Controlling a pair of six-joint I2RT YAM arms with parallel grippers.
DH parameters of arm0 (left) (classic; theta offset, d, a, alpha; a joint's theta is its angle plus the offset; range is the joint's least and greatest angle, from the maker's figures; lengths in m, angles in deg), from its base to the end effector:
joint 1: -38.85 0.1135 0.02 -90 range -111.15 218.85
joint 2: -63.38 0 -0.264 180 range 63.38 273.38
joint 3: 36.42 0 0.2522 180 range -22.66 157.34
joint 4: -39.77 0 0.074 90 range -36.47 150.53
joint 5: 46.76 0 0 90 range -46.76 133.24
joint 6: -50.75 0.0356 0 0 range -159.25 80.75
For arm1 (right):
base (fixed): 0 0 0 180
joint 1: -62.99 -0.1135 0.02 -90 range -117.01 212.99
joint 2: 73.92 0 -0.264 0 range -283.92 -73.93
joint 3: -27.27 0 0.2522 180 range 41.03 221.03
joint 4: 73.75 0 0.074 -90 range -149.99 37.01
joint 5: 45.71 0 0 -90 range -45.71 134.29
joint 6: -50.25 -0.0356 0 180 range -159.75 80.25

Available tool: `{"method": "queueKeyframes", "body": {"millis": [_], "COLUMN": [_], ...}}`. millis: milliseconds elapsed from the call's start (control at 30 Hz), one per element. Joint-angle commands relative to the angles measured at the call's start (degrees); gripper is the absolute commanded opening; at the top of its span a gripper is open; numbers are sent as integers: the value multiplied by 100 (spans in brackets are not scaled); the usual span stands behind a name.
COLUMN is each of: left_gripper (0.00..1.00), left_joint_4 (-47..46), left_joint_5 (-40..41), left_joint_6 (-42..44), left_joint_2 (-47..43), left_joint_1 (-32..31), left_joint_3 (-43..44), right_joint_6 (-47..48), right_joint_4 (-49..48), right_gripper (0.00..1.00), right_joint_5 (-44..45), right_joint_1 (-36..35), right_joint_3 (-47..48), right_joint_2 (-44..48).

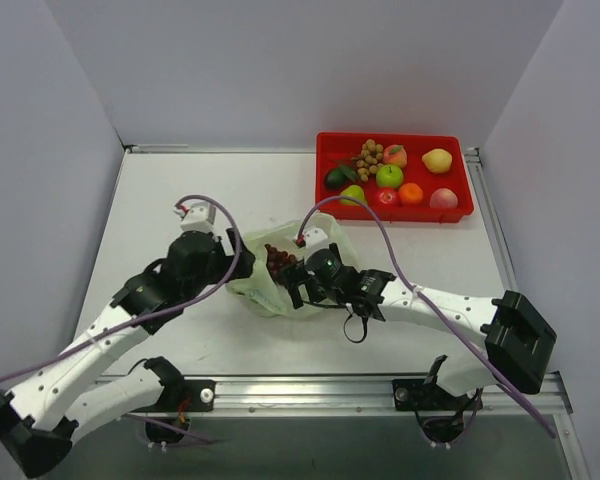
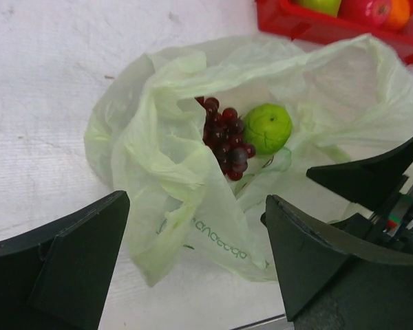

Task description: Untie the knot of the plastic bag and take out the fruit

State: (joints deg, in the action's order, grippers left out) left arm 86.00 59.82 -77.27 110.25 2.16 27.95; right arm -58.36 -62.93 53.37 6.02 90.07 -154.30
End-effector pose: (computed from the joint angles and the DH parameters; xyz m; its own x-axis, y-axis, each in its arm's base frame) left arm 0.1463 -0.0963 0.3300 -0.5328 -0.3392 -0.7753 0.0556 0.9001 -0.4321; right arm 0.1749 0.2588 0.2457 -0.4857 -0.1690 -0.8576 -0.6301 0.7477 0.2096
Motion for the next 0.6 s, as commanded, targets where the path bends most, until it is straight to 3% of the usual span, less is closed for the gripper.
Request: {"method": "queueKeyframes", "body": {"millis": [0, 167, 367, 467, 567], "left_gripper": [91, 96, 96, 91, 73], "left_joint_4": [260, 234, -74, -74, -109], "left_joint_5": [811, 1119, 1400, 1462, 1532], "left_joint_6": [-206, -407, -627, -698, -751], "left_joint_2": [795, 2147, 2756, 2819, 2688], "left_joint_1": [-742, -1235, -1253, -1236, -1218], "left_joint_3": [344, 722, 450, 188, -59], "right_joint_6": [-388, -652, -767, -872, -1126], "right_joint_4": [-330, -488, -471, -488, -401], "right_gripper": [86, 86, 86, 86, 86], "right_joint_5": [682, 499, 314, 305, 243], "right_joint_1": [107, 248, 257, 344, 545], "right_joint_3": [-131, -377, -386, -456, -509], "right_joint_2": [286, 330, 145, 119, 101]}}
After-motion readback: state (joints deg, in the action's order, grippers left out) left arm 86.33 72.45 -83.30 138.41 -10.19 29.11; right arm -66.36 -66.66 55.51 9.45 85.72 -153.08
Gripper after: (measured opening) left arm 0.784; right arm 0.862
